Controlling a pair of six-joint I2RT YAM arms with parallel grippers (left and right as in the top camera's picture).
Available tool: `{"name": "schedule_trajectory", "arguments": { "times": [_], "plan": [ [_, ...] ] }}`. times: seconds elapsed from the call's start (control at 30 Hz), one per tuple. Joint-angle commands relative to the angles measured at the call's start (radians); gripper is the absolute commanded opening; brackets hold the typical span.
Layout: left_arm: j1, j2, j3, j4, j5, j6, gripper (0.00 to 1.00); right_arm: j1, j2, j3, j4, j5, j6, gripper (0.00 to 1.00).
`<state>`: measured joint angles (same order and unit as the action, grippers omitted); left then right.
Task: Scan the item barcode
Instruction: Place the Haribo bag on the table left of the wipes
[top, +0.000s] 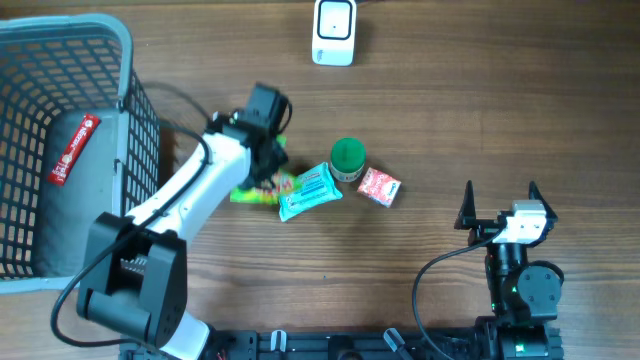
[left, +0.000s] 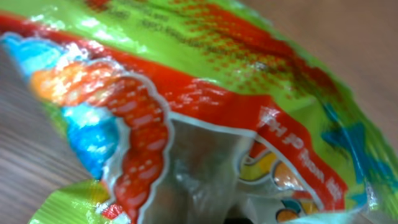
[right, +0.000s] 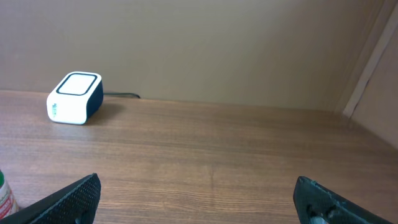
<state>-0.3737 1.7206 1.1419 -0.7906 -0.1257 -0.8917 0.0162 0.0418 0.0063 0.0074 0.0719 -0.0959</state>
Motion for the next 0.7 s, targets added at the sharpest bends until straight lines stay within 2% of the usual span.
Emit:
{"name": "schedule_trajectory", "arguments": {
  "times": [0.0,0.03,0.07,0.13,0.17,0.2,0.33,0.43,0.53,0.67],
  "plan": [
    [-0.004,-0.014,-0.179,0.138,0.001,-0.115,0.04,0.0,-0.004,-0.001,0.006,-0.005,-0.009,1.0],
    [-0.004,-0.015,-0.211,0.163,0.001,-0.115,0.04,0.0,-0.004,-0.001,0.006,-0.005,-0.009,1.0],
    [-0.004,-0.015,-0.229,0.168,0.001,-0.108,0.14,0.0,-0.004,-0.001,0.006,-0.005,-0.009,1.0],
    [-0.004,-0.026,-0.218,0.17,0.006,-0.061,0.62,0.0,-0.004,-0.001,0.006,-0.005,-0.009,1.0],
    [-0.004,-0.042,-0.2,0.166,0.018,-0.018,0.97,0.0,-0.004,-0.001,0.006,-0.005,-0.009,1.0],
    [-0.004,-0.066,-0.167,0.14,0.021,0.009,1.0,0.0,-0.004,-0.001,0.006,-0.005,-0.009,1.0],
    [-0.004,-0.195,0.064,-0.021,0.001,0.066,1.0,0.0,-0.004,-0.001,0.006,-0.005,-0.009,1.0],
    [-0.004,-0.285,0.277,-0.082,-0.003,0.212,1.0,0.0,-0.004,-0.001,0.006,-0.005,-0.009,1.0],
    [0.002,-0.345,0.484,-0.06,-0.184,0.328,1.0,0.0,-0.004,-0.001,0.006,-0.005,-0.009,1.0],
    [0.079,-0.409,0.535,0.077,-0.433,0.556,1.0,0.0,-0.004,-0.001,0.006,-0.005,-0.009,1.0]
  ]
}}
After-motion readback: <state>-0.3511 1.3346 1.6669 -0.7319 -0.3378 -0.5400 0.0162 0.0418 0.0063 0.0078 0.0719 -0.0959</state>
